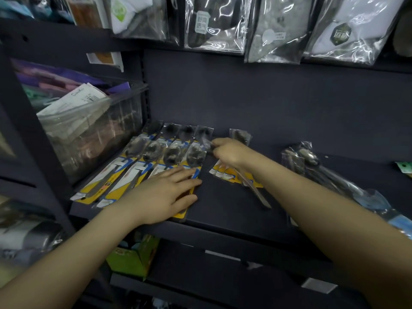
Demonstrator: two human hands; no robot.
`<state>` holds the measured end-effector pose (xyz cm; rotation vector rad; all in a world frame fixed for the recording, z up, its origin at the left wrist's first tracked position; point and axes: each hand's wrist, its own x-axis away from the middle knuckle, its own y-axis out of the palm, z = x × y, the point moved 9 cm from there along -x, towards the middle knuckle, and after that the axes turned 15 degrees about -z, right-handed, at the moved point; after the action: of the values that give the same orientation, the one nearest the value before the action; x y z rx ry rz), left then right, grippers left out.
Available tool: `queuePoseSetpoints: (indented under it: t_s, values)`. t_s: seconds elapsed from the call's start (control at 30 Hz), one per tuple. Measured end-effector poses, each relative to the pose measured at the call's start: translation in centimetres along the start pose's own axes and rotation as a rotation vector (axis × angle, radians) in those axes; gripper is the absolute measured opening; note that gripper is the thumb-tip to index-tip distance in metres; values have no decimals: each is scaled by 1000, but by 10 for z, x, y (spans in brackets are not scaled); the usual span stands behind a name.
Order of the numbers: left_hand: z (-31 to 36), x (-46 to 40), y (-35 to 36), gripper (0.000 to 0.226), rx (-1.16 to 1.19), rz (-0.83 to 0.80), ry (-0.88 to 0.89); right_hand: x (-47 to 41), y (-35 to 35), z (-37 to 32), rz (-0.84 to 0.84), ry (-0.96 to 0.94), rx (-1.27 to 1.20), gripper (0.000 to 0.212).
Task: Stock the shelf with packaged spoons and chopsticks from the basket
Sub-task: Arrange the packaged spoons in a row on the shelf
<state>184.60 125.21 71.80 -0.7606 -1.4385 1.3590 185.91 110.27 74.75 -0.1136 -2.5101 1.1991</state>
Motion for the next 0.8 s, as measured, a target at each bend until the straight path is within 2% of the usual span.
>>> queuePoseSetpoints:
  t_s: [0.07, 0.17, 0.27, 0.3, 0.37, 0.43, 0.5, 0.57, 0.63, 0.67, 0.77, 0.8]
  values:
    - [0, -1, -1, 100, 0, -2, 16, 2, -5, 14, 36, 44, 18, 21]
    - [-1, -1, -3, 97, 15, -9, 26, 8, -16, 39, 92, 136, 34, 35]
    - [-3, 1, -16, 102, 170, 84, 76, 22, -30, 38, 163, 122, -40, 32]
    - [-2, 1, -26, 98, 224, 144, 90, 27, -37, 31, 214, 46, -155, 27]
    - [3, 0, -51, 74, 356, 254, 114, 35, -46, 13, 267, -159, -556, 13]
    - [7, -8, -69, 52, 624, 283, 134, 39, -53, 0, 294, -336, -956, 8]
    - [11, -21, -77, 50, 854, 275, 140, 39, -54, -6, 328, -432, -1201, 10]
    - [15, -33, -79, 53, 926, 274, 156, 35, -50, -8, 324, -456, -1322, 16]
    - [14, -42, -81, 55, 936, 293, 133, 23, -48, -1, 316, -394, -1274, 25]
    - [11, -46, -82, 54, 931, 314, 108, 16, -52, 9, 345, -304, -1130, 29]
    - [-1, -53, -82, 53, 837, 374, -2, 5, -67, 45, 412, 90, -332, 43]
    - [-4, -55, -82, 51, 793, 379, -31, 4, -69, 59, 406, 221, -143, 48]
